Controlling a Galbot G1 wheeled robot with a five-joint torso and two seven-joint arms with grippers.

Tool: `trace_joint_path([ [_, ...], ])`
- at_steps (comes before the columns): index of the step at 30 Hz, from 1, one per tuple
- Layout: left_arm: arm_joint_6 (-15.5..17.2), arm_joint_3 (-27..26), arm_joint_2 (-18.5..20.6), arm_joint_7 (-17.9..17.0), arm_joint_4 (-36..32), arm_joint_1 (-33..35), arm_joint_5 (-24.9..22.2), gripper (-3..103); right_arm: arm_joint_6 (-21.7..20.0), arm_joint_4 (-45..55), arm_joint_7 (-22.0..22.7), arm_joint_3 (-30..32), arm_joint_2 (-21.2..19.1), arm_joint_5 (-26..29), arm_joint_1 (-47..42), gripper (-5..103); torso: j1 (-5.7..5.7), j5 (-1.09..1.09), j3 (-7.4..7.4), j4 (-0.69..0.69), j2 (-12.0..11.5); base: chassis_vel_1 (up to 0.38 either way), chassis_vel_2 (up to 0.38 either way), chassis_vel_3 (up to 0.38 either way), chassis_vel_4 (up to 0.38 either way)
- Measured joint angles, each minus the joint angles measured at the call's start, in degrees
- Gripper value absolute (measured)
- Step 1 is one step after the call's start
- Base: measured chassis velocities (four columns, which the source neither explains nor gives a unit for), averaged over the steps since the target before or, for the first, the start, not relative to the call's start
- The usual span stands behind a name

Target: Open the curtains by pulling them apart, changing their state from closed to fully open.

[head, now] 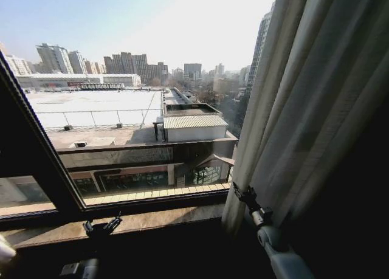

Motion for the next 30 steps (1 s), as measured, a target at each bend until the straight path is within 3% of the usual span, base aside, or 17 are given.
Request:
trace_joint_path([
  [1,0.0,0.0,0.0,0.0,0.0,0.0,0.0,100,0.8,0.0,-1.6,-0.1,0.2,1.7,-0.1,39,0.0,0.0,0.0,0.0,0.0,0.0,0.0,0.0,0.0],
  [3,0.0,0.0,0.0,0.0,0.0,0.0,0.0,100,1.6,-0.2,-2.2,-0.3,0.3,3.3,-0.1,39,0.01,0.0,0.0,0.0,0.0,0.0,0.0,0.0,0.0],
  [6,0.0,0.0,0.0,0.0,0.0,0.0,0.0,100,1.9,-0.1,-4.8,-0.4,0.4,5.3,-0.1,23,0.01,0.0,0.0,0.0,0.0,0.0,0.0,0.0,0.0],
  [8,0.0,0.0,0.0,0.0,0.0,0.0,0.0,100,1.9,-0.2,-5.6,-0.3,0.4,5.4,0.0,23,0.01,0.01,0.0,0.0,0.0,0.0,0.0,0.0,0.0],
  [12,0.0,0.0,0.0,0.0,0.0,0.0,0.0,100,1.2,-0.4,-6.5,0.1,0.3,5.8,0.2,3,0.0,0.0,0.0,0.0,0.0,0.0,0.0,0.0,0.0],
  [23,0.0,0.0,0.0,0.0,0.0,0.0,0.0,100,1.0,-1.3,-6.3,0.3,0.2,5.9,0.6,0,0.0,-0.01,0.0,0.01,0.0,-0.06,-0.064,0.061,0.048],
  [30,0.0,0.0,0.0,0.0,0.0,0.0,0.0,100,1.1,-2.4,-6.5,0.5,0.3,5.8,0.9,0,0.0,0.01,0.0,0.01,0.0,-0.212,-0.204,0.214,0.213],
])
